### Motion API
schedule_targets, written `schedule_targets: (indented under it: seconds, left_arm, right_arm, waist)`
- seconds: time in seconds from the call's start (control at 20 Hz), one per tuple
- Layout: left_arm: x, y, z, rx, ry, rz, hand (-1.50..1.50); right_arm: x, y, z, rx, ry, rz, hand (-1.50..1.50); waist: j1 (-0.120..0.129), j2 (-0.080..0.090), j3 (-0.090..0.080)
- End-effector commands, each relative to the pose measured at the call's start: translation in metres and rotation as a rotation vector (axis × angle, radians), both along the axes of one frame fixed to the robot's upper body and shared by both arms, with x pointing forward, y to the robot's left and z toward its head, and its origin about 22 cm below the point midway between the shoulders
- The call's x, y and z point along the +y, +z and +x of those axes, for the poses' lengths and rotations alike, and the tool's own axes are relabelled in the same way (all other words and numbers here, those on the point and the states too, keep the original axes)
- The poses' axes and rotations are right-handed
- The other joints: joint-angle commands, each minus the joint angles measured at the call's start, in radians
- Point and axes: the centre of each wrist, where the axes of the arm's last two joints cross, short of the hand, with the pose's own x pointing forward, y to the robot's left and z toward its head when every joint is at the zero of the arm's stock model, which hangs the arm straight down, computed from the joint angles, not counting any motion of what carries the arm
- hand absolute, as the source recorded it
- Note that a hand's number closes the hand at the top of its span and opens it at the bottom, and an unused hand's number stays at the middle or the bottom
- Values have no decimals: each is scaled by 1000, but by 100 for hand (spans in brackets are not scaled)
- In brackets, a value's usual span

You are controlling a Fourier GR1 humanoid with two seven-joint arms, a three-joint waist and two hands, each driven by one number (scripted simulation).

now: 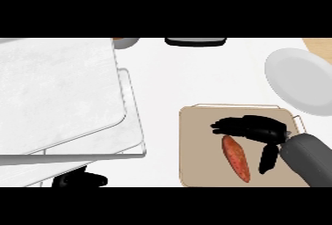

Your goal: Pick the sweet potato from the tray and place it in the plate

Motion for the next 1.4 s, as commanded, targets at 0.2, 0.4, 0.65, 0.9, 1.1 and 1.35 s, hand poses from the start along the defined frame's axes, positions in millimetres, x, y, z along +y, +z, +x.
schedule_targets:
  seconds: [0.2, 0.4, 0.65, 0.9, 1.1, 1.35]
  left_arm:
    - [16, 51, 69, -128, 144, -22, 0]
    - [27, 47, 62, -113, 141, 7, 0]
    - [39, 50, 58, -132, 134, 9, 0]
    - [30, 54, 61, -128, 148, 8, 0]
    - [37, 50, 56, -140, 143, 13, 0]
    - [29, 36, 41, -128, 135, 28, 0]
  right_arm:
    - [20, -17, -2, -30, 14, -35, -150]
    - [31, -10, 5, -28, 43, -74, -150]
    - [31, -38, -16, -14, 175, -89, 150]
    - [28, -26, -11, -25, 199, -49, 150]
    - [23, -31, -13, -17, 163, 15, 150]
    - [13, -25, 14, -82, -325, -19, 150]
  waist:
    - [-18, 3, 12]
    - [-15, 1, 11]
    - [-9, 4, 13]
    - [-18, 1, 12]
    - [-17, 1, 12]
    - [-23, 4, 12]
